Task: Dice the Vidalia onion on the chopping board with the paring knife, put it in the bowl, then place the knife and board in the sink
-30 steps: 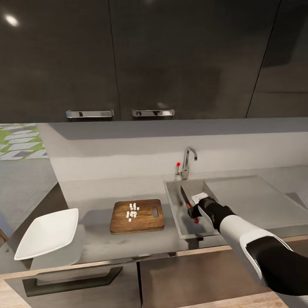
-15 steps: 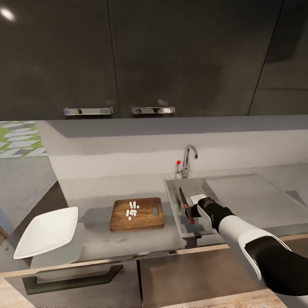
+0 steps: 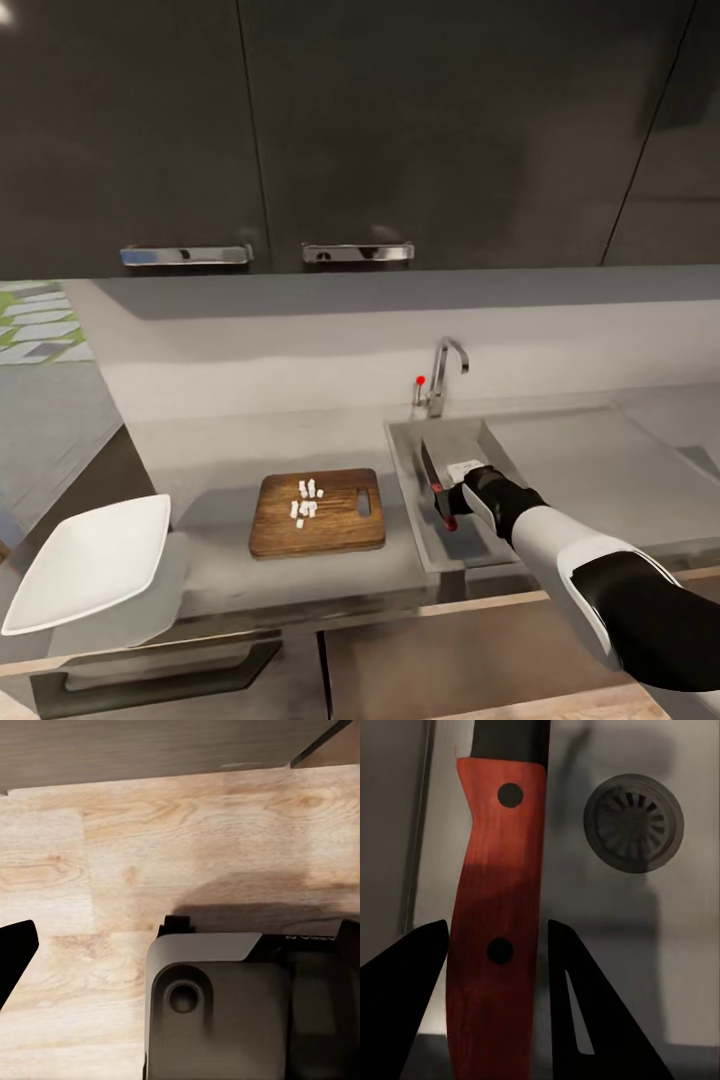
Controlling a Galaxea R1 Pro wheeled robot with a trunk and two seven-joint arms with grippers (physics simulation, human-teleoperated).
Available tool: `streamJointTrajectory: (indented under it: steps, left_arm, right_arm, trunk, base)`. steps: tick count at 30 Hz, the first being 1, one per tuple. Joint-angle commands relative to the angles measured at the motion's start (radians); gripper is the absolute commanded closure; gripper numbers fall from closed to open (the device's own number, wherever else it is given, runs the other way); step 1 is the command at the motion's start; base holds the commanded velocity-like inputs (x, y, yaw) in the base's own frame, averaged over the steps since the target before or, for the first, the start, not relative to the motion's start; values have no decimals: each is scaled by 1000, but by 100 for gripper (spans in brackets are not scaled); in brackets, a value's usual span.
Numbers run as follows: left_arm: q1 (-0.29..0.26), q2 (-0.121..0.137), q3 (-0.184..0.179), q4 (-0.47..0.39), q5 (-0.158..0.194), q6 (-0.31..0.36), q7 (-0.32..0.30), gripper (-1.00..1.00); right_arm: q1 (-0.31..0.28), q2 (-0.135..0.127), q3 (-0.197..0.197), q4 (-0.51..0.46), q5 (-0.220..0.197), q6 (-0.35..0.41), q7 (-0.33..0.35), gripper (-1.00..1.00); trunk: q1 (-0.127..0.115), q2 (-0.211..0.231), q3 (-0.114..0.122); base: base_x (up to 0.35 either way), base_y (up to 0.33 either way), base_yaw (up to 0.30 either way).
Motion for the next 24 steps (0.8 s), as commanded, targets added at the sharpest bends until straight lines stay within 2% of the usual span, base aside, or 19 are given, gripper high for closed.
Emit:
streamJointTrajectory:
  steps: [1, 10, 15, 20, 21, 24]
  left_arm:
    - [-2, 0, -3, 5, 6, -7, 1, -100]
    - [-2, 1, -3, 5, 6, -8, 1, -100]
    - [-2, 1, -3, 5, 6, -8, 1, -100]
    - [-2, 1, -3, 5, 6, -7, 0, -100]
    - [-2, 1, -3, 5, 6, -7, 0, -100]
    - [-2, 1, -3, 5, 6, -7, 1, -100]
  right_arm:
    - [-1, -1, 8, 2, -9, 5, 0, 100]
    - [-1, 3, 8, 33, -9, 3, 0, 100]
    - [-1, 17, 8, 36, -9, 3, 0, 100]
    - [-1, 19, 8, 36, -9, 2, 0, 100]
    - [-1, 19, 8, 36, -9, 2, 0, -100]
    - [-1, 20, 8, 36, -9, 0, 0, -100]
  trunk:
    - [1, -2, -4]
    - [1, -2, -18]
    - [1, -2, -26]
    - [1, -2, -32]
    - [1, -2, -32]
    - [1, -2, -32]
  base:
    - [11, 0, 0]
    - [72, 0, 0]
    - [6, 0, 0]
    - [0, 0, 0]
    - [0, 0, 0]
    - [0, 0, 0]
